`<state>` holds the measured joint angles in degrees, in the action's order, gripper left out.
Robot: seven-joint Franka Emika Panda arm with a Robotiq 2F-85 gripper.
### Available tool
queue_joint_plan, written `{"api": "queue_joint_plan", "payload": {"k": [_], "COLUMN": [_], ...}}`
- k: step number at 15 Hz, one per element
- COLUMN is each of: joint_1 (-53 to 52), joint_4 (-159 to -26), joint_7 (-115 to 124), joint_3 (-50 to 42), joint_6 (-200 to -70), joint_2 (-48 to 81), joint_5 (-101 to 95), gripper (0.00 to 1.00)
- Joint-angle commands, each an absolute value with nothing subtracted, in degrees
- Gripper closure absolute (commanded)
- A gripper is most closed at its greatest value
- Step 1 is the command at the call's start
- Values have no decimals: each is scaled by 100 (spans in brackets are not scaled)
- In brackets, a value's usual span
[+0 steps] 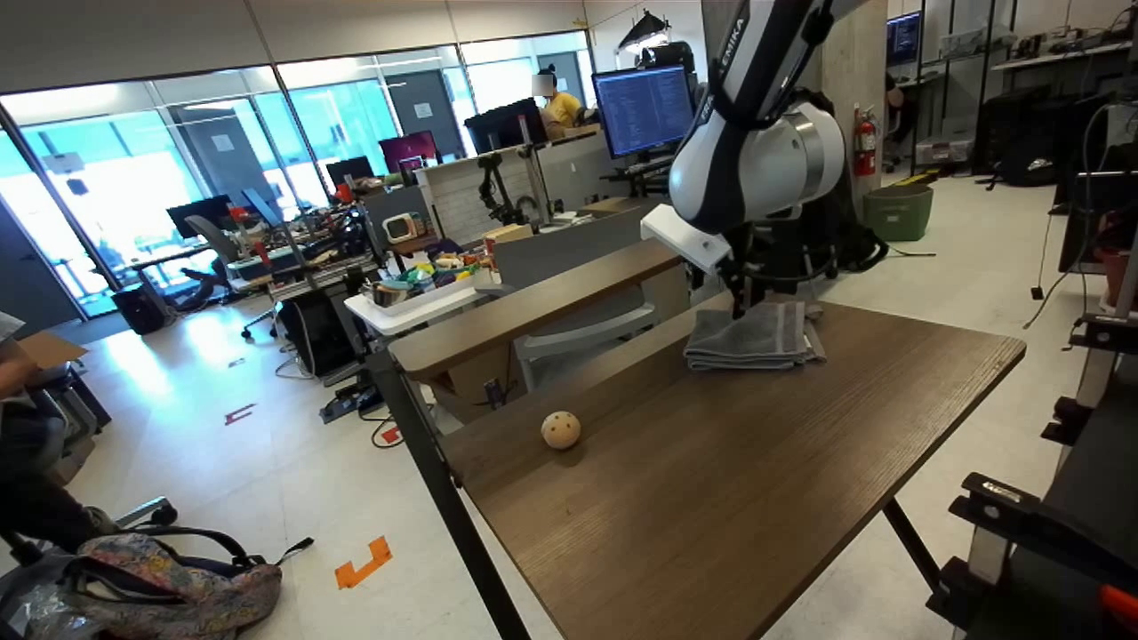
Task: Move the cookie to the left then use the grey towel to wipe the table.
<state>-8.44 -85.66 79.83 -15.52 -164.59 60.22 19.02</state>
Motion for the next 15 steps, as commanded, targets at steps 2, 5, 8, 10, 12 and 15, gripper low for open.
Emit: {"api": "queue_joint_plan", "payload": {"k": [2,5,8,10,12,15], "joint_1": [-965,-498,150,592,735,1202], "joint_4": [-7881,-8333,-8816,-8976,-9082,-9252], "joint_7": [9099,8439,7257,6601,6325,5530], "joint_3": [-2281,-1353,-459,165,286,651], "joint_6": [-16125,-15747,-16234,-16087,-15692,-14816], "joint_2": [6615,6211,5803,5604,5515,5352], "joint_5": [1585,1507,1637,1876,2044,2320], "gripper": [0,0,0,0,0,0]}}
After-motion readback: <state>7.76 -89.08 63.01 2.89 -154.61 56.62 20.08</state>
